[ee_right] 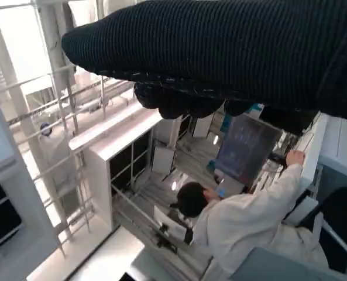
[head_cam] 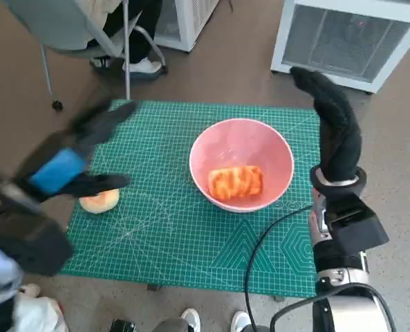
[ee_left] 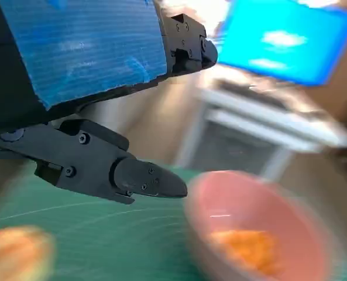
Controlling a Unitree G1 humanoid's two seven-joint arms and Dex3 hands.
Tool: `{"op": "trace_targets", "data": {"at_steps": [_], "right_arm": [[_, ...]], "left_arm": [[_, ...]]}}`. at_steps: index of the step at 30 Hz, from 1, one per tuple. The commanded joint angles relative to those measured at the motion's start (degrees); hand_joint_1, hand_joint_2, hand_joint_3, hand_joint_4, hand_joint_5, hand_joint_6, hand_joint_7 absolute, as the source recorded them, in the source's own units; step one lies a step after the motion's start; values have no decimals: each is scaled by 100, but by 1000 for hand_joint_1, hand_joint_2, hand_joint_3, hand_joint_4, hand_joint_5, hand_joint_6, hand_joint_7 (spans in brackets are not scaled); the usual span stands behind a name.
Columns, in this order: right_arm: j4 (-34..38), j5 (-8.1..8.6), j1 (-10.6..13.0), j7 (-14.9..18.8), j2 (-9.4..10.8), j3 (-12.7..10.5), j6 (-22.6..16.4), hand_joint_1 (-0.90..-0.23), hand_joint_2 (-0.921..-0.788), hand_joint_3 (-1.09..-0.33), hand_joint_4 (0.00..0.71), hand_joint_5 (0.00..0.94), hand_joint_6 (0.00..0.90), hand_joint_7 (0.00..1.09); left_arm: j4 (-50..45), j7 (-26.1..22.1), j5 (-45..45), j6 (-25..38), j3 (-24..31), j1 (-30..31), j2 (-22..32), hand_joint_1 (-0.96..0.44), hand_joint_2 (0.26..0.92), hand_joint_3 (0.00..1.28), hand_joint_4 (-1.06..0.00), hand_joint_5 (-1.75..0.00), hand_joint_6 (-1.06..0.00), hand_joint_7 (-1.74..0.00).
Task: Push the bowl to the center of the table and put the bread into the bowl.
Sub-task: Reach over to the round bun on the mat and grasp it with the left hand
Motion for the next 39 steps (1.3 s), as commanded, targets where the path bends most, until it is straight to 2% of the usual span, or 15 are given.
{"op": "trace_targets", "data": {"at_steps": [1, 9, 16, 28, 39], "right_arm": [[91, 109, 77, 133, 74, 5, 61, -568, -921, -760, 363, 1, 181, 338], [156, 225, 20, 266, 107, -16, 76, -575, -921, -755, 363, 0, 189, 340], [243, 275, -28, 365, 124, -49, 88, -572, -921, -756, 366, 2, 196, 342], [250, 285, -37, 429, 106, -50, 108, -577, -921, -766, 375, 5, 199, 342], [268, 178, -53, 397, 59, -43, 120, -588, -921, -765, 376, 4, 198, 344]], "left_arm": [[129, 112, 130, 46, 228, 311, 238, -315, 920, 43, -35, -5, -208, -120], [207, 188, 382, 353, 236, 724, 379, -303, 921, 25, -45, -2, -240, -55], [528, 288, 697, 466, -14, 752, 417, -288, 916, 12, -55, -4, -251, -35], [1662, 411, 886, 261, -674, 319, 319, -271, 913, 2, -52, 0, -253, -10], [2835, 383, 839, -159, -1277, -293, 161, -237, 914, 1, -42, 0, -238, 0]]}}
